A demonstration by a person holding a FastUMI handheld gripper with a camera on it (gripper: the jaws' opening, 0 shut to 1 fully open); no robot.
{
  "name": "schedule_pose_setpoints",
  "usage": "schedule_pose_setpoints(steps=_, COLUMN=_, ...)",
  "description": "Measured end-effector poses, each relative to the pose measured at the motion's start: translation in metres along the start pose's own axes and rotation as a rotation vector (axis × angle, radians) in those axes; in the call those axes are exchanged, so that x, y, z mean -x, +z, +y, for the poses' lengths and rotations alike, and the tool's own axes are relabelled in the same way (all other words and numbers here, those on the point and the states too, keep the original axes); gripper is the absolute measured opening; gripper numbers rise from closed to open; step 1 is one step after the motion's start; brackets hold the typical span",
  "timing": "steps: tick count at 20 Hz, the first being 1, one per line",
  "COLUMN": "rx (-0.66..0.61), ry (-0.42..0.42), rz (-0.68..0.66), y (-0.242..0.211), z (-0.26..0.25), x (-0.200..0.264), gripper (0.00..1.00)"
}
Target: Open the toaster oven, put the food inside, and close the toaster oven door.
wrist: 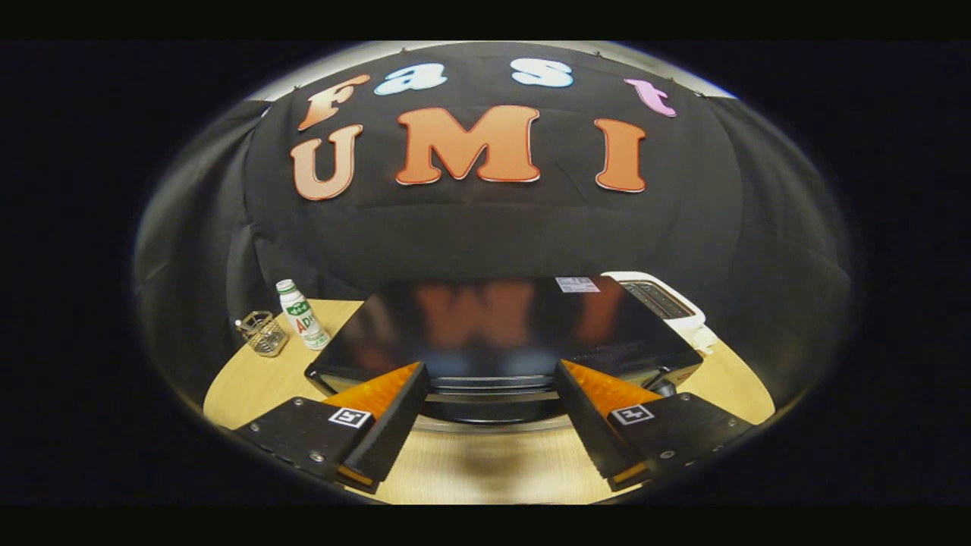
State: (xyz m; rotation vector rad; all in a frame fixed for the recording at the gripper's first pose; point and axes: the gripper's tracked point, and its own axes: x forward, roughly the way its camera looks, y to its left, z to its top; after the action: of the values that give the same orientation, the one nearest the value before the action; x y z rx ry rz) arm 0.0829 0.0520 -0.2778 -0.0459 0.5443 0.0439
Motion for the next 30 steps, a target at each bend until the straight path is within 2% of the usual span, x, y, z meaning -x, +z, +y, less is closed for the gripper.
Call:
schedule_pose_setpoints(steps=9, rx=0.006, ry=0.0, rz=-0.012, y=-0.025, z=-0.003, x=0.034, gripper=0.99)
schedule_pose_setpoints(steps=17, rx=0.0, ry=0.005, rz=0.034, y=-0.081, z=-0.007, x=0.075, gripper=0.99)
schedule_pose_setpoints(steps=24, rx=0.006, ry=0.006, rz=0.128, y=-0.14, z=-0.01, x=0.091, gripper=0.99)
schedule_pose_setpoints(steps=30, rx=-0.018, ry=0.001, rz=0.272, y=-0.2, z=-0.017, x=0.093, gripper=1.0)
